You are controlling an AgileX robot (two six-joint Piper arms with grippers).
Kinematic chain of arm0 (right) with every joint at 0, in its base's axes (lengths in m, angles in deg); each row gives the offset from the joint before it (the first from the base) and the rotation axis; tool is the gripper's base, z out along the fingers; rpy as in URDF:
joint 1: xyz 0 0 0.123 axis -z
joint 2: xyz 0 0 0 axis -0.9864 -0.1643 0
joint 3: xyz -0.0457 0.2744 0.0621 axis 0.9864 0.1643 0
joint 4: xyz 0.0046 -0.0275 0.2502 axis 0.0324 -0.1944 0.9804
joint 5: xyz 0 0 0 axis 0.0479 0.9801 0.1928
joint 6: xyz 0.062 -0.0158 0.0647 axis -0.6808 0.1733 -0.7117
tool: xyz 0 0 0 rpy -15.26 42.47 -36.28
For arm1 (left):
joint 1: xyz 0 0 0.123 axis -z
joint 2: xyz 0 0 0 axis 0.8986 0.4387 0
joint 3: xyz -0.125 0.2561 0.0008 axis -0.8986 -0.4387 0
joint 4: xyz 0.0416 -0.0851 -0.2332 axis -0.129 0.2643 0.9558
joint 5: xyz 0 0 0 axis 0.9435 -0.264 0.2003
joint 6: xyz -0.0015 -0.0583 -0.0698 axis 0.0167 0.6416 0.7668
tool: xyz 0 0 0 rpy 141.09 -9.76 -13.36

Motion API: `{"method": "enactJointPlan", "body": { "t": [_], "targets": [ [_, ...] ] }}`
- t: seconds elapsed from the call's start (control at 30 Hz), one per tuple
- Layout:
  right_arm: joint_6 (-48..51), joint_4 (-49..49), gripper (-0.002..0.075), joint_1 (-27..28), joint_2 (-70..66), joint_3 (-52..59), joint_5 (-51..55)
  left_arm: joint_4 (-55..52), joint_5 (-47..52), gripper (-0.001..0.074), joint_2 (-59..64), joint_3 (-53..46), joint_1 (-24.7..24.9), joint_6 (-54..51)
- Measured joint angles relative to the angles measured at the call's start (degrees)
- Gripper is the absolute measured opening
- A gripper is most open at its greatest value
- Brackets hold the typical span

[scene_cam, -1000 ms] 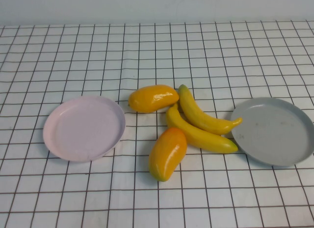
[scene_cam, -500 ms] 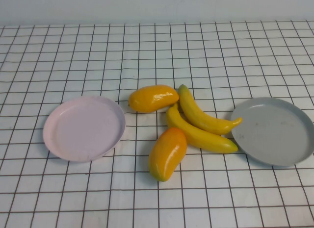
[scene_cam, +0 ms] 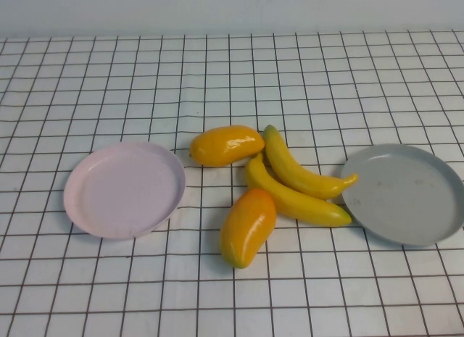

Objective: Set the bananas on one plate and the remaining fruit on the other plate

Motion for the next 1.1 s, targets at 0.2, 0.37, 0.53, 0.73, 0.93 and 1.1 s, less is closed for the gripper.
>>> {"method": "enactJointPlan", "body": {
  "t": [0.2,0.37,0.53,0.73,0.93,1.1],
  "targets": [
    [0.0,0.0,-0.0016,0.0,0.0,0.0,0.0,1.7,-4.2,-0.0003,0.0,0.0,0.0,-1.5],
    [0.0,0.0,-0.0016,0.0,0.0,0.0,0.0,2.0,1.9,-0.0003,0.0,0.5,0.0,-3.6],
    [0.0,0.0,-0.0016,0.0,0.0,0.0,0.0,2.0,22.4,-0.0003,1.6,10.8,0.0,-21.2],
    [0.0,0.1,-0.0016,0.0,0.0,0.0,0.0,-1.7,44.6,-0.0003,16.2,30.0,0.0,-46.1],
    [0.0,0.1,-0.0016,0.0,0.0,0.0,0.0,-8.5,51.5,-0.0003,31.1,40.7,2.8,-53.4],
    [0.0,0.1,-0.0017,0.0,0.0,0.0,0.0,-15.1,51.6,-0.0001,42.4,46.6,10.2,-55.2]
  ]
}}
